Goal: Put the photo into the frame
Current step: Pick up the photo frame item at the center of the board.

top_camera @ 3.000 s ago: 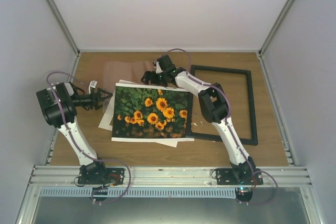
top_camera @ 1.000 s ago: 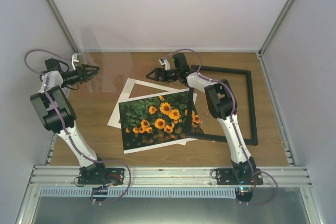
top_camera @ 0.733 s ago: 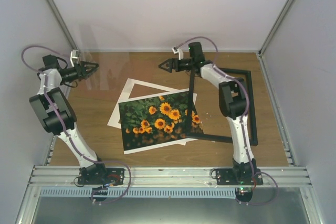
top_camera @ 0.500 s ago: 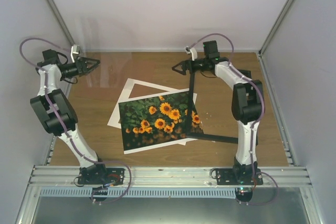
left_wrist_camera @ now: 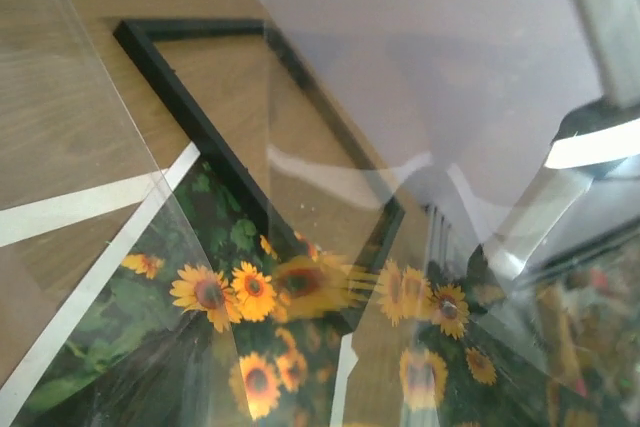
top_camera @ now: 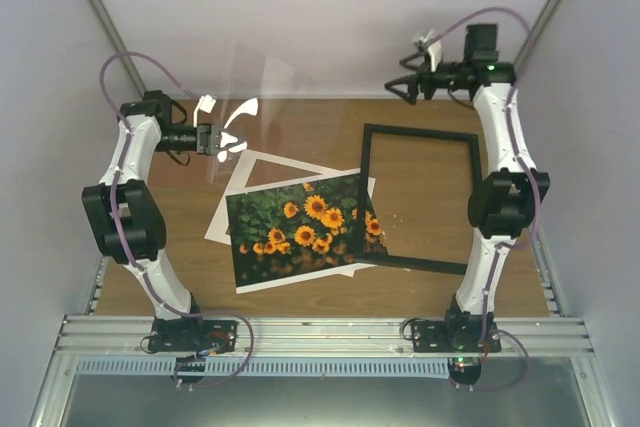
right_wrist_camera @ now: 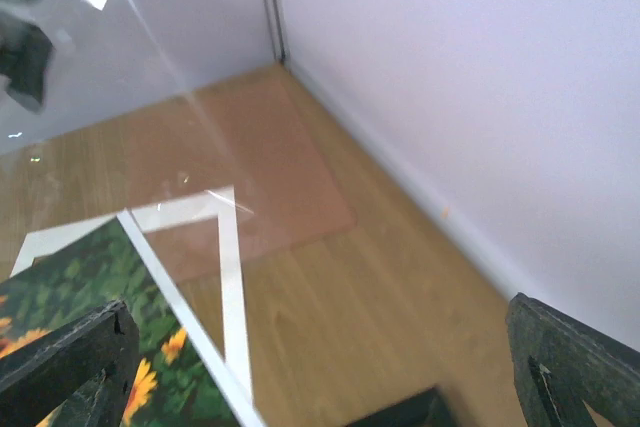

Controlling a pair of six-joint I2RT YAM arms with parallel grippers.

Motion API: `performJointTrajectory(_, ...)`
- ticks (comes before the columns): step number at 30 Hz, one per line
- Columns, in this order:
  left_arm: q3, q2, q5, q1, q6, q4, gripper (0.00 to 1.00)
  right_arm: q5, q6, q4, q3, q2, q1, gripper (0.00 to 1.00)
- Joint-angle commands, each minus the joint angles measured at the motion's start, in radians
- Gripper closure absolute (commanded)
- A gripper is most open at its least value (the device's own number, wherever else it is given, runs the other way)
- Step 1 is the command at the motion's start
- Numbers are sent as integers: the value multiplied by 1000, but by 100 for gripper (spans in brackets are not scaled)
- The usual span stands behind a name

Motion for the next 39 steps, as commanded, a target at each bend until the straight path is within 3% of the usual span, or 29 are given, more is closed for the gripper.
performJointTrajectory(1,8,-90,-81,-73,106,-44,39,-164,-148,-193,188,-45,-22,0)
performJointTrajectory(5,19,-99,-115,-134,160,-78,39,-264,-55,-160,135,-128,27,1)
performJointTrajectory(11,-2,-140,-178,-231,195,-63,39,-259,-199,-323,106,-152,127,0)
performJointTrajectory(19,-20,-166,-253,-342,237,-45,39,-284,-221,-432,106,-130,197,2)
performJointTrajectory(28,-38,-175,-309,-398,207,14,40,-311,-221,-517,62,-148,252,40)
performJointTrajectory(30,-41,-176,-324,-397,186,41,39,-320,-225,-518,24,-169,264,59)
performJointTrajectory(33,-35,-182,-325,-397,145,84,34,-331,-194,-502,25,-174,275,98)
performJointTrajectory(36,-53,-210,-331,-389,29,177,16,-304,-56,-438,61,-170,247,99)
performJointTrajectory(39,-134,-286,-344,-319,-180,402,1,-286,107,-287,39,-204,171,99)
